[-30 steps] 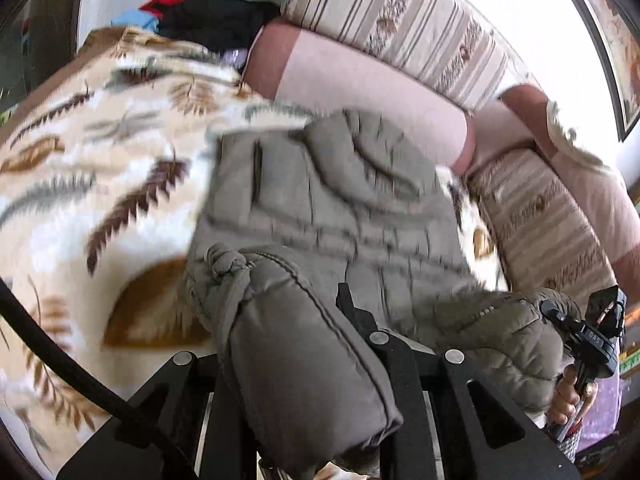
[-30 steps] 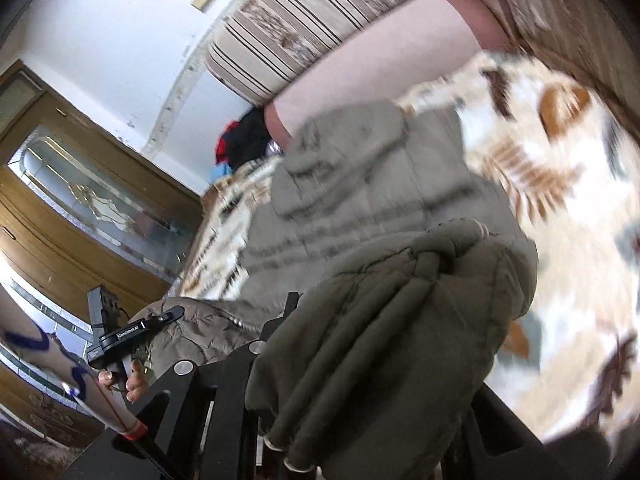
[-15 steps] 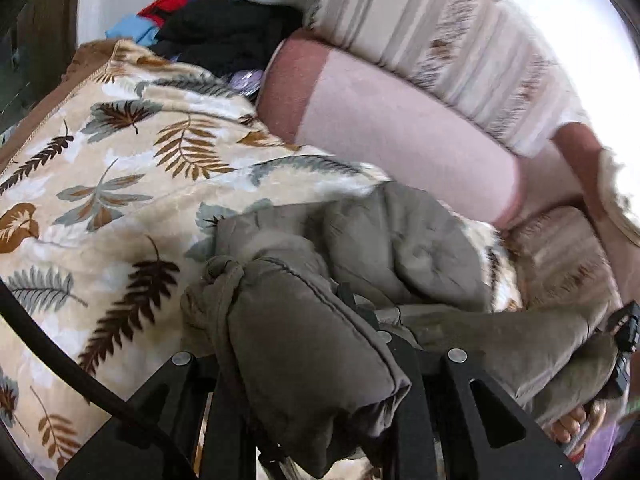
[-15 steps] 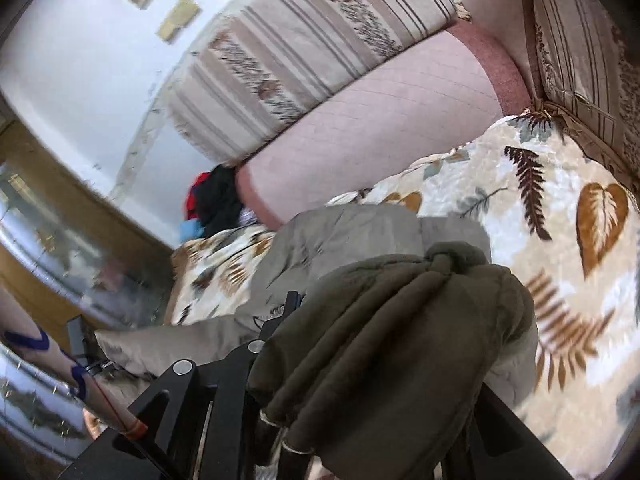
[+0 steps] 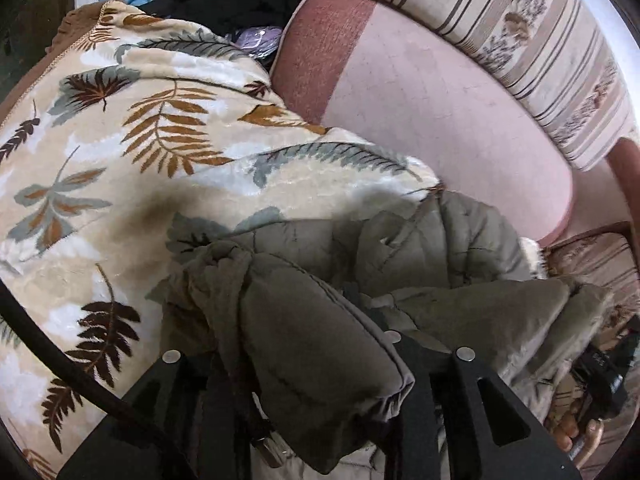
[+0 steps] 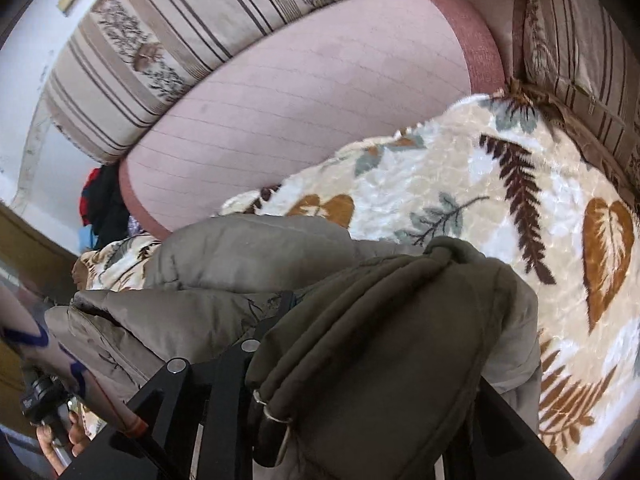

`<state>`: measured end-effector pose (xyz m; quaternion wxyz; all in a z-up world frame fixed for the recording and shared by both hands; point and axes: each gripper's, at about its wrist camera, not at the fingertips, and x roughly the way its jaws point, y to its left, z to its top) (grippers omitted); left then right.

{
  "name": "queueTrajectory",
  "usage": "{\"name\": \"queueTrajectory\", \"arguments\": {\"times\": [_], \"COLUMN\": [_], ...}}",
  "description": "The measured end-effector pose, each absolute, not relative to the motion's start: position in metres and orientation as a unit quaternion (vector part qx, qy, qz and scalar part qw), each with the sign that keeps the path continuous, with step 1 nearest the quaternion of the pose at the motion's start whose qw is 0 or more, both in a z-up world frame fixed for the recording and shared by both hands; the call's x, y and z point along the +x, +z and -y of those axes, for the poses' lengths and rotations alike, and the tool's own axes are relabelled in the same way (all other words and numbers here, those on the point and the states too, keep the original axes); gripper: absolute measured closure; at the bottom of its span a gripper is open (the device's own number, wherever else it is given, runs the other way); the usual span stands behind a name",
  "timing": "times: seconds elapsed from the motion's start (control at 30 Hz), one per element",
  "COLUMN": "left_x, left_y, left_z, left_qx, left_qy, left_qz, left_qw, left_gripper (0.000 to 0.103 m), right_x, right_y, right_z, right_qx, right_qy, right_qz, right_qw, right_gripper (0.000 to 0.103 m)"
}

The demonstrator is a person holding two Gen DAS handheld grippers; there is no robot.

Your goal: Fold large clothes

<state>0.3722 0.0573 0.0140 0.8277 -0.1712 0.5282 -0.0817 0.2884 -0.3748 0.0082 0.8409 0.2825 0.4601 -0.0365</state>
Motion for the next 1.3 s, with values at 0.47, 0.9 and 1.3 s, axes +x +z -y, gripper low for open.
{"name": "queueTrajectory", "arguments": {"times": [0.47, 0.9, 1.3], "left_x": [0.331, 0.355, 0.427], "left_y": [0.104, 0.032, -0.028], "left_z": [-0.074, 0.085, 0.095], "left_qx": [-0.308, -0.026, -0.039], "left_qy": [-0.220, -0.169, -0.134], "left_qz": [-0.425, -0.477, -0.480], "left_qw": [0.822, 0.862, 0.866], "left_gripper": [0.020, 0.019, 0.000], "right_x": [0.232, 0.269, 0.335], "right_y": [0.074, 0.006, -0.055], "right_z": [0.368, 0.309, 0.357], "right_qx": [0.257, 0.064, 0.122], "right_qy": [-0.009, -0.035, -0.030], "right_qz": [-0.357, -0.420, -0.437], "right_qw": [0.898, 0.905, 0.891], "right_gripper": [0.011, 0.011, 0.007]}}
